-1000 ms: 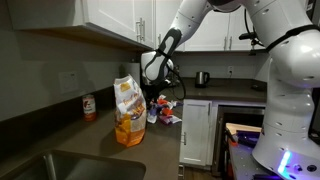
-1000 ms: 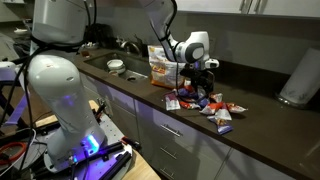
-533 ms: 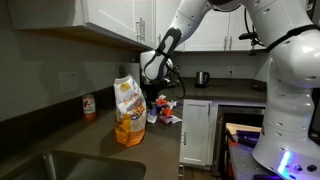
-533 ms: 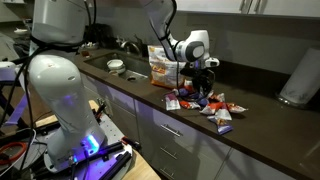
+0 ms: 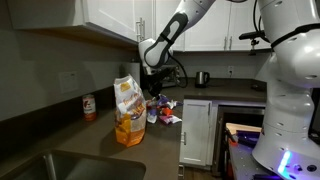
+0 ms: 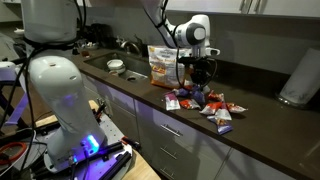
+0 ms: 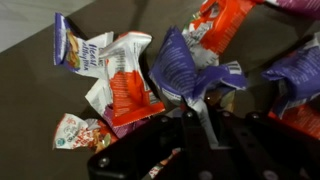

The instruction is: Put one sachet in the packet

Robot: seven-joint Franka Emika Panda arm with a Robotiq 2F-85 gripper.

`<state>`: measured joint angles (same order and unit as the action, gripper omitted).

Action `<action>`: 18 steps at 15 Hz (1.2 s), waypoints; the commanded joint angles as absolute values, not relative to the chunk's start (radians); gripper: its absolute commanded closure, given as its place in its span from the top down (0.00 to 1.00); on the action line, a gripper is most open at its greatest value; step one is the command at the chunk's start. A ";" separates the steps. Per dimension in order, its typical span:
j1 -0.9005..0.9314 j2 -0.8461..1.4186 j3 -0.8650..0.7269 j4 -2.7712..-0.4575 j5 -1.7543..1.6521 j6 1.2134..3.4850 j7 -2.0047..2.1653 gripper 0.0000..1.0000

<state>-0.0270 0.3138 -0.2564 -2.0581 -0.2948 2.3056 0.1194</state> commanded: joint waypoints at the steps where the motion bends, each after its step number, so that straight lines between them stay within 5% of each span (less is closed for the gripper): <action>1: -0.031 0.169 -0.230 -2.079 -0.340 2.132 0.131 0.05; 8: -0.050 -0.052 -0.159 -2.073 -0.347 1.884 0.107 0.05; 18: -0.034 -0.175 -0.091 -2.037 -0.179 1.860 0.021 0.05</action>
<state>-0.0334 -0.1541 -0.1152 -2.0532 -0.2320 1.8804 0.0753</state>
